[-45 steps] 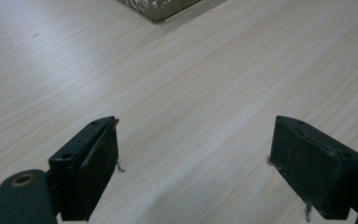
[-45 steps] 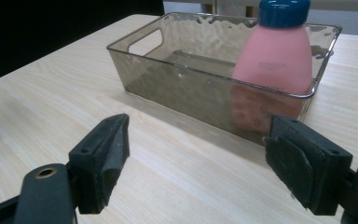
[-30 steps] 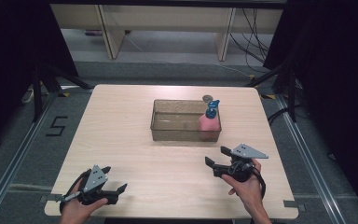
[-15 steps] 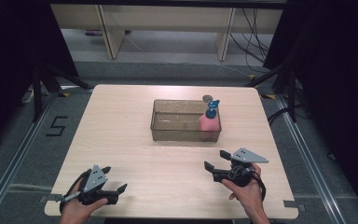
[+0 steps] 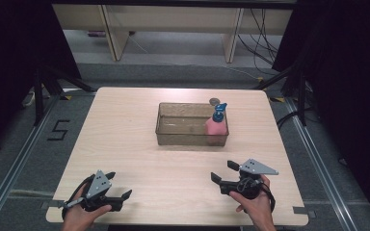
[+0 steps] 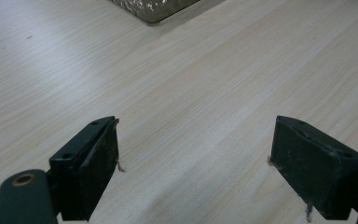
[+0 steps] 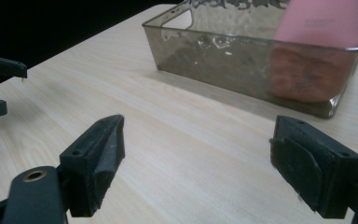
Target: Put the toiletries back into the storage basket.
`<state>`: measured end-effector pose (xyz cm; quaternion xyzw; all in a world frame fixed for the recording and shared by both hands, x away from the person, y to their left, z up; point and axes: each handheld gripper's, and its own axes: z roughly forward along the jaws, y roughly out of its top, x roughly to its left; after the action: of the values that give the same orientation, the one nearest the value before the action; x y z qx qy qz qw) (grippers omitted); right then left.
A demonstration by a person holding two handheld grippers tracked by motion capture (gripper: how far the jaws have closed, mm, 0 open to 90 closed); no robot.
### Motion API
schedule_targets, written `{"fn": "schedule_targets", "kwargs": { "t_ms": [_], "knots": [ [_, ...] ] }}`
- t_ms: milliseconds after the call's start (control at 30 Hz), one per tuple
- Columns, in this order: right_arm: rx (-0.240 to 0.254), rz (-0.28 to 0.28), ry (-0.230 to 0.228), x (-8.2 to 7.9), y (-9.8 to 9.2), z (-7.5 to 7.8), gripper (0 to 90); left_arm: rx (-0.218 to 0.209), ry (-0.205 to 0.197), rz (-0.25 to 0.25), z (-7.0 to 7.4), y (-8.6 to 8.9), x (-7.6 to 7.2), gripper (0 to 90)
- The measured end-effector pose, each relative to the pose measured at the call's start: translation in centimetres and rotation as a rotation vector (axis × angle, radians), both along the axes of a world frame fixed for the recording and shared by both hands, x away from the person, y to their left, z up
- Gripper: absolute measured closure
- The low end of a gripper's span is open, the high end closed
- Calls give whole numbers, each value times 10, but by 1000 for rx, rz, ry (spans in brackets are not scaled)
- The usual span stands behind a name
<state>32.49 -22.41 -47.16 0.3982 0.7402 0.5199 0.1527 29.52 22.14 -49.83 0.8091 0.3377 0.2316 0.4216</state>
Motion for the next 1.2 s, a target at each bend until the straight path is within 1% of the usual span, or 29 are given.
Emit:
{"fn": "schedule_targets", "kwargs": {
  "t_ms": [33, 67, 100, 133, 167, 233, 300, 367, 400, 467, 500, 533, 567, 600, 667, 700, 733, 767, 867, 900, 933, 967, 1000, 1033, 1067, 1100, 1133, 1167, 1200],
  "knots": [
    [0, -18, 32, -3, 1, 0, 186, 5, -1, -4, 0, 0, 0, 148],
    [17, -17, 23, -4, 2, -2, 186, 8, -2, -5, 0, 0, 0, 148],
    [8, 0, 28, -4, 0, -2, 185, 7, -2, -5, 0, 0, 0, 148],
    [7, -11, 38, -6, 0, -2, 185, 6, -1, -4, 0, 0, 0, 148],
    [4, -6, 16, -6, 0, -4, 185, 3, -3, -6, 0, 0, 0, 148],
    [-1, -14, 38, -9, -2, -3, 184, 0, -3, -2, 0, 0, 0, 148],
    [-7, -5, 20, -10, -3, -4, 181, 15, -6, -14, 0, 1, 1, 148],
    [3, -14, 49, -13, -3, -5, 180, 21, -5, -7, 0, 0, 0, 149],
    [-3, -15, 31, -13, -3, -6, 177, 4, -1, -6, 0, 0, 0, 149],
    [-18, -7, 23, -16, -5, -5, 162, 14, -3, -10, 1, 1, 0, 149],
    [-8, -4, 21, -17, -4, -7, 163, 15, -5, -12, 1, 1, 1, 149],
    [12, -11, 65, -20, -3, -6, 163, 15, -4, -10, 1, 1, 0, 149],
    [-14, -1, 37, -19, -5, -7, 163, 15, -2, -6, 1, 0, 0, 149],
    [-8, -11, 49, -21, -5, -6, 163, 0, -3, -7, 0, 0, 0, 149],
    [-23, -7, 17, -22, -7, -6, 163, 17, -2, -7, 1, 0, 0, 149],
    [6, -12, 44, -23, -5, -7, 164, 19, -4, -7, 1, 0, 0, 149],
    [-2, 2, 52, -24, -6, -7, 165, 6, -3, -3, 0, 0, 0, 149],
    [-11, 0, 53, -24, -6, -7, 165, -2, -5, -6, -1, -1, 0, 149],
    [-25, 1, 30, -25, -5, -9, 165, 18, -3, -6, 1, 0, 0, 149],
    [2, -16, 82, -30, -2, -7, 165, 0, -4, -6, 0, -1, 0, 149],
    [-15, 1, 39, -28, -4, -8, 165, 28, -3, -16, 0, 1, 1, 149],
    [-17, -1, 42, -28, -3, -8, 165, 13, -3, -13, 0, 0, 1, 149],
    [9, -2, 73, -31, -2, -8, 165, 10, 0, -11, 0, 0, 1, 149],
    [-9, 0, 37, -30, -3, -9, 165, 1, -5, -7, -1, -1, 0, 149],
    [-23, -1, 45, -31, -3, -8, 166, 4, -3, -9, 0, -1, 0, 149],
    [-13, -2, 48, -32, -2, -10, 166, 15, -2, -9, 0, 0, 0, 149],
    [10, -5, 72, -35, 0, -9, 165, 26, -7, -13, 0, 1, 1, 149],
    [-15, 1, 47, -34, -2, -9, 165, 4, -8, -8, -1, 0, 1, 149],
    [-16, 4, 49, -35, -2, -9, 166, 4, -7, -7, 0, -1, 0, 149]
  ]
}}
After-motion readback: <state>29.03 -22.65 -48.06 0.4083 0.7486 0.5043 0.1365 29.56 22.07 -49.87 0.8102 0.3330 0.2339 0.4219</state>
